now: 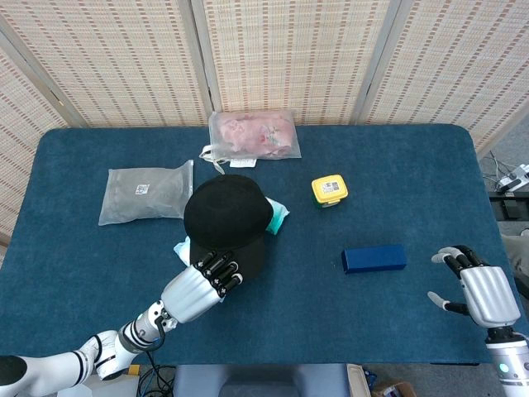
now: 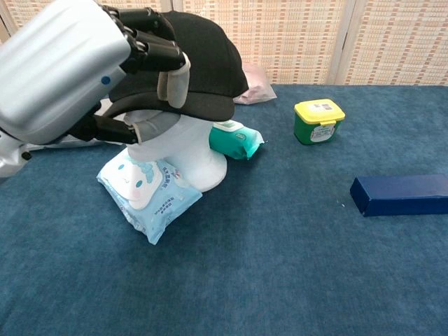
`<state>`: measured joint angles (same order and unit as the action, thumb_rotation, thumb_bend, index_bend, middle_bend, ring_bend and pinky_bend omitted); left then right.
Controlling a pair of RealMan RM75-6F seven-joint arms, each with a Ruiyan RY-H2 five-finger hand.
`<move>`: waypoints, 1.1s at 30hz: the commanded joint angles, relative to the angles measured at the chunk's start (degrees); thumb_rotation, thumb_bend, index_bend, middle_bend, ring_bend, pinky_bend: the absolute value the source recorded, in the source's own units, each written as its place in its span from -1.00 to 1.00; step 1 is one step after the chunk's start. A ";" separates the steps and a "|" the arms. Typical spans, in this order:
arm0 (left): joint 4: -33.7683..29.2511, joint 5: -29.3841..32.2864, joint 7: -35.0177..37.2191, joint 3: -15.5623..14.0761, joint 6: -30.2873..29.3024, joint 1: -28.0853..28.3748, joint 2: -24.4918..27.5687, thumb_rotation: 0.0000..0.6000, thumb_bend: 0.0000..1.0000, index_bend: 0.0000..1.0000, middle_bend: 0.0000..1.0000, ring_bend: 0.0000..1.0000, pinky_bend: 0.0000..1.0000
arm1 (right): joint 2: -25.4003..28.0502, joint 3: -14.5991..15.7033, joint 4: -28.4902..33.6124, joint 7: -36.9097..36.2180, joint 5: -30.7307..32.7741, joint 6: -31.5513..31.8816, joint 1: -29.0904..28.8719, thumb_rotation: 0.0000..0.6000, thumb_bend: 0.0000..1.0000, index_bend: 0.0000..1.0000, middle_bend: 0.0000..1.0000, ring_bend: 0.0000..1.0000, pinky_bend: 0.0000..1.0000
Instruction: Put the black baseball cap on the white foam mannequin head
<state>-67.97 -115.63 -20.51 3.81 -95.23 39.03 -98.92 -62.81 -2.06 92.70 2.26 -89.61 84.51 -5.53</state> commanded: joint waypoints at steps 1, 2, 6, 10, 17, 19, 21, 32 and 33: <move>1.03 0.16 0.28 -0.36 -0.42 -0.52 -0.48 1.00 -0.02 0.18 0.19 -0.27 0.12 | 0.01 -0.03 0.02 0.02 0.05 -0.03 -0.01 1.00 -0.77 -0.26 -0.36 -0.54 0.13; 1.47 0.29 0.30 -0.47 -0.55 -0.75 -0.70 1.00 -0.02 0.17 0.19 -0.27 0.12 | 0.00 -0.03 0.02 0.04 0.06 -0.04 -0.02 1.00 -0.77 -0.26 -0.36 -0.54 0.13; 2.73 0.88 0.70 -0.74 -0.87 -1.45 -1.46 1.00 -0.02 0.09 0.16 -0.29 0.12 | 0.00 -0.01 0.02 0.04 0.05 -0.05 -0.01 1.00 -0.77 -0.26 -0.36 -0.54 0.13; 3.88 1.39 1.37 -0.97 -1.35 -2.08 -1.94 1.00 -0.02 -0.06 0.12 -0.33 0.12 | 0.00 -0.04 0.03 0.04 0.09 -0.03 0.00 1.00 -0.77 -0.26 -0.36 -0.54 0.13; 5.78 2.11 2.82 -1.64 -2.72 -3.56 -2.19 1.00 -0.03 -0.28 0.06 -0.38 0.12 | -0.02 -0.06 0.05 0.15 0.16 -0.15 -0.04 1.00 -0.77 -0.26 -0.36 -0.54 0.13; 6.08 2.33 3.16 -1.81 -2.95 -3.93 -2.23 1.00 -0.03 -0.33 0.03 -0.40 0.12 | -0.04 -0.05 0.06 0.26 0.15 -0.18 -0.06 1.00 -0.77 -0.26 -0.36 -0.54 0.13; 6.26 2.70 3.28 -1.88 -3.20 -4.41 -2.31 1.00 -0.04 -0.38 0.01 -0.41 0.12 | -0.08 -0.05 0.08 0.40 0.17 -0.24 -0.08 1.00 -0.77 -0.26 -0.36 -0.54 0.13; 6.72 3.39 4.44 -2.36 -5.08 -6.42 -2.68 1.00 -0.04 -0.45 -0.03 -0.44 0.12 | -0.14 -0.14 0.14 0.75 0.48 -0.53 -0.20 1.00 -0.77 -0.26 -0.36 -0.54 0.13; 6.94 3.43 4.55 -2.44 -5.13 -6.56 -2.74 1.00 -0.04 -0.45 -0.03 -0.44 0.12 | -0.14 -0.13 0.16 0.77 0.45 -0.52 -0.20 1.00 -0.77 -0.26 -0.36 -0.54 0.13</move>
<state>-61.09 -112.23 -16.02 1.41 -100.33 32.53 -101.62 -62.95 -2.19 92.86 3.03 -89.17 83.99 -5.73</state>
